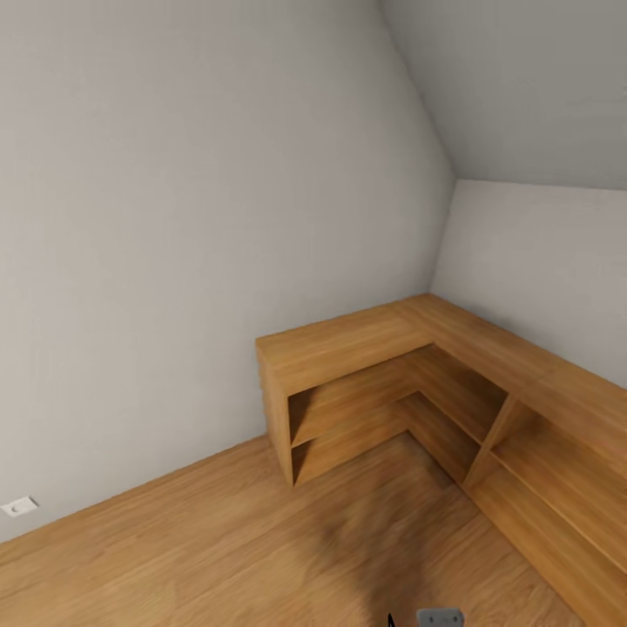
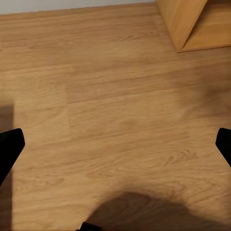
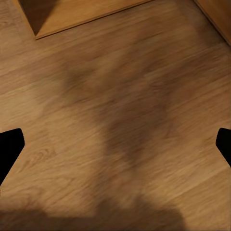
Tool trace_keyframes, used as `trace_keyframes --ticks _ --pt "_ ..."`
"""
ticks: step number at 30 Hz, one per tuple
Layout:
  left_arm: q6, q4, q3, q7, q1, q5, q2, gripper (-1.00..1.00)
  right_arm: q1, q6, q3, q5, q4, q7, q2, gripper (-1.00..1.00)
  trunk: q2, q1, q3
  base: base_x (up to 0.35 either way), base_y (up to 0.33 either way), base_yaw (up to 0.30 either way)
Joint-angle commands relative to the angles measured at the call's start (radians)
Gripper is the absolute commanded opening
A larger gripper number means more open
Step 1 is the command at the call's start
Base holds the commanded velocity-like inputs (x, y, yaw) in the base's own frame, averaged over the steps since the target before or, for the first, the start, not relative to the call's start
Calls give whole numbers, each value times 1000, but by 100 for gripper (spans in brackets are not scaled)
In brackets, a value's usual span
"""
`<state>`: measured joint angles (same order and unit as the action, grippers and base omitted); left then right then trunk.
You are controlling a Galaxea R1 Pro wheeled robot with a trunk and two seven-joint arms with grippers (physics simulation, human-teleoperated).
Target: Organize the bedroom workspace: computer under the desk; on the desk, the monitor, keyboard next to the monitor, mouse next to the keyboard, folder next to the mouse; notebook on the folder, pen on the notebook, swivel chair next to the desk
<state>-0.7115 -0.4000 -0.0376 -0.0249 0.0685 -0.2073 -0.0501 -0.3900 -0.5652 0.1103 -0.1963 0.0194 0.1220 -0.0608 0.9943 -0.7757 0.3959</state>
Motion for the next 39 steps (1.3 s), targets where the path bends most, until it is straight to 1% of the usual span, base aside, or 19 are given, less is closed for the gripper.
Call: trace_keyframes --ticks 1,6,14,21,39 --pt "0 -2 -4 -3 1 5 -1 100 -1 -4 8 -11 2 5 0 100 1 0 1 0 120 -9" --pt "0 -2 -4 -2 1 5 -1 100 -1 -4 8 -11 2 5 0 100 1 0 1 40 189 -10" --pt "0 -2 -4 -1 1 5 -1 100 -1 -4 8 -11 2 5 -1 100 1 0 1 236 126 -127" --pt "0 -2 -4 0 1 5 -2 100 -1 -4 8 -11 2 5 -1 100 1 0 1 115 24 -226" --pt "0 -2 -4 0 1 5 -2 100 -1 -4 8 -11 2 5 -1 100 1 0 1 10 2 -255"
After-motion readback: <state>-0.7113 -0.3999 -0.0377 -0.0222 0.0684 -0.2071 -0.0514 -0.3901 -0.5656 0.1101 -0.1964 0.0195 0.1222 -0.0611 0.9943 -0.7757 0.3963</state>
